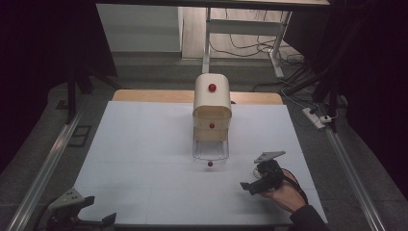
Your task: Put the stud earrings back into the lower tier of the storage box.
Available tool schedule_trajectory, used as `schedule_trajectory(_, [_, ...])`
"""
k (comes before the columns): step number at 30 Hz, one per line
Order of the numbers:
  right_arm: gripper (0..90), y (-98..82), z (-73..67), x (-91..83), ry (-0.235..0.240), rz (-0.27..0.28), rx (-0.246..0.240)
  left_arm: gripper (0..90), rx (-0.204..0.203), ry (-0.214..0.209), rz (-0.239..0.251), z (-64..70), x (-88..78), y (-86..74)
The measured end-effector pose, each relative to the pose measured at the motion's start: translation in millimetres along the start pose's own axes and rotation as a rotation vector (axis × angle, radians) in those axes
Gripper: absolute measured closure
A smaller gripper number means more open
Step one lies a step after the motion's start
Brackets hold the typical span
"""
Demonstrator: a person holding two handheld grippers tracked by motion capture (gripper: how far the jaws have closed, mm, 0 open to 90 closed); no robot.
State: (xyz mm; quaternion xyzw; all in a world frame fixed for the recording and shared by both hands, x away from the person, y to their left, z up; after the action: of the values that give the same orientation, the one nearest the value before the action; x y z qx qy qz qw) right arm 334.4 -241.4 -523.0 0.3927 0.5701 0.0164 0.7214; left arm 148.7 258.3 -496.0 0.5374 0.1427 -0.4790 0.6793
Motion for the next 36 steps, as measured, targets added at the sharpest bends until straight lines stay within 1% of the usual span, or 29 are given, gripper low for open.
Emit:
schedule_trajectory(1, [0.0, 0.0, 0.0, 0.0, 0.000, 0.000, 0.000, 0.0, 0.000, 0.001, 0.000, 0.0, 0.0, 0.0])
schedule_trajectory(2, [1.2, -0.3, 1.7, 4.7, -0.003, -0.023, -0.015, 0.0, 0.000, 0.001, -0.001, 0.0, 0.0, 0.0])
schedule_trajectory(3, [2.1, -0.6, 2.4, 6.7, -0.002, -0.036, -0.015, 0.0, 0.001, -0.001, -0.001, 0.0, 0.1, 0.0])
schedule_trajectory(5, [5.6, -1.4, 4.8, 9.8, 0.003, -0.046, -0.018, 0.0, 0.001, -0.001, -0.002, 0.0, 0.1, 0.1])
schedule_trajectory(7, [10.7, -1.3, 7.6, 11.4, 0.006, -0.050, -0.017, 0.1, 0.001, -0.001, -0.004, 0.0, 0.3, 0.1])
schedule_trajectory(9, [18.1, -1.5, 9.7, 13.0, 0.012, -0.061, -0.026, 0.2, 0.002, -0.001, -0.004, 0.0, 0.3, 0.1])
schedule_trajectory(10, [21.4, -2.0, 10.7, 13.9, 0.005, -0.075, -0.035, 0.3, 0.002, -0.001, -0.005, 0.0, 0.4, 0.1])
schedule_trajectory(11, [26.9, -1.6, 11.4, 13.5, -0.007, -0.084, -0.047, 0.3, 0.002, -0.001, -0.005, 0.0, 0.4, 0.2])
schedule_trajectory(12, [33.1, -1.0, 12.2, 12.6, -0.028, -0.094, -0.049, 0.3, 0.002, -0.001, -0.006, -0.1, 0.4, 0.1])
schedule_trajectory(13, [38.1, -0.9, 13.1, 11.5, -0.043, -0.105, -0.046, 0.4, 0.002, -0.002, -0.006, -0.1, 0.4, 0.1])
schedule_trajectory(14, [38.1, -0.9, 13.1, 11.5, -0.043, -0.105, -0.046, 0.5, 0.002, -0.002, -0.006, -0.1, 0.4, 0.1])
schedule_trajectory(15, [45.4, -1.4, 14.5, 9.8, -0.060, -0.118, -0.038, 0.5, 0.002, -0.003, -0.006, -0.1, 0.4, 0.1])
schedule_trajectory(18, [50.8, -0.5, 14.0, 9.1, -0.074, -0.140, -0.020, 0.7, 0.003, -0.005, -0.009, -0.1, 0.7, 0.1])
schedule_trajectory(19, [50.8, -0.5, 14.0, 9.1, -0.074, -0.140, -0.020, 0.8, 0.003, -0.005, -0.009, -0.1, 0.7, 0.1])
schedule_trajectory(20, [60.0, 0.8, 13.9, 8.5, -0.082, -0.158, -0.012, 0.9, 0.004, -0.005, -0.010, -0.1, 0.7, 0.1])
schedule_trajectory(22, [71.7, 0.9, 14.8, 7.4, -0.081, -0.165, 0.005, 1.1, 0.005, -0.009, -0.012, 0.1, 1.0, 0.2])
schedule_trajectory(23, [81.4, 0.5, 16.2, 6.5, -0.081, -0.167, 0.010, 1.1, 0.006, -0.009, -0.012, 0.1, 1.0, 0.2])
schedule_trajectory(24, [86.1, -0.2, 17.7, 6.0, -0.073, -0.168, 0.013, 1.2, 0.006, -0.009, -0.013, 0.2, 1.1, 0.2])
schedule_trajectory(27, [86.9, -0.5, 21.3, 5.9, -0.040, -0.166, 0.043, 1.3, 0.006, -0.011, -0.014, 0.1, 1.3, 0.4])
schedule_trajectory(29, [87.0, -0.4, 21.9, 5.9, -0.036, -0.166, 0.046, 1.4, 0.007, -0.011, -0.018, 0.2, 1.4, 0.5])
schedule_trajectory(33, [87.1, 1.2, 19.8, 5.4, -0.050, -0.168, 0.026, 1.5, 0.006, -0.012, -0.017, 0.3, 1.6, 0.7])
schedule_trajectory(35, [87.1, 3.1, 18.8, 3.9, -0.035, -0.143, 0.033, 1.5, 0.005, -0.013, -0.019, 0.1, 1.7, 0.9])
schedule_trajectory(36, [87.1, 4.3, 18.4, 2.6, -0.041, -0.135, 0.026, 1.5, 0.005, -0.014, -0.020, 0.0, 1.6, 0.9])
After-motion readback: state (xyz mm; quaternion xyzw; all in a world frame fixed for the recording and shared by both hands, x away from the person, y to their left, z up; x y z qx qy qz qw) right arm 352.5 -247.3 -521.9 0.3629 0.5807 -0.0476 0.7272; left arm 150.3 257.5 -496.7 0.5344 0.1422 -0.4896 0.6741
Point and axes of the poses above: each handheld gripper's, and its own axes: x roughly forward along the jaws, y roughly out of its top, z roughly to its right, the point moved 3 cm from there along x, roughly forward along the jaws, and after that the axes turned 10 degrees about -x, right-handed, at the moved point
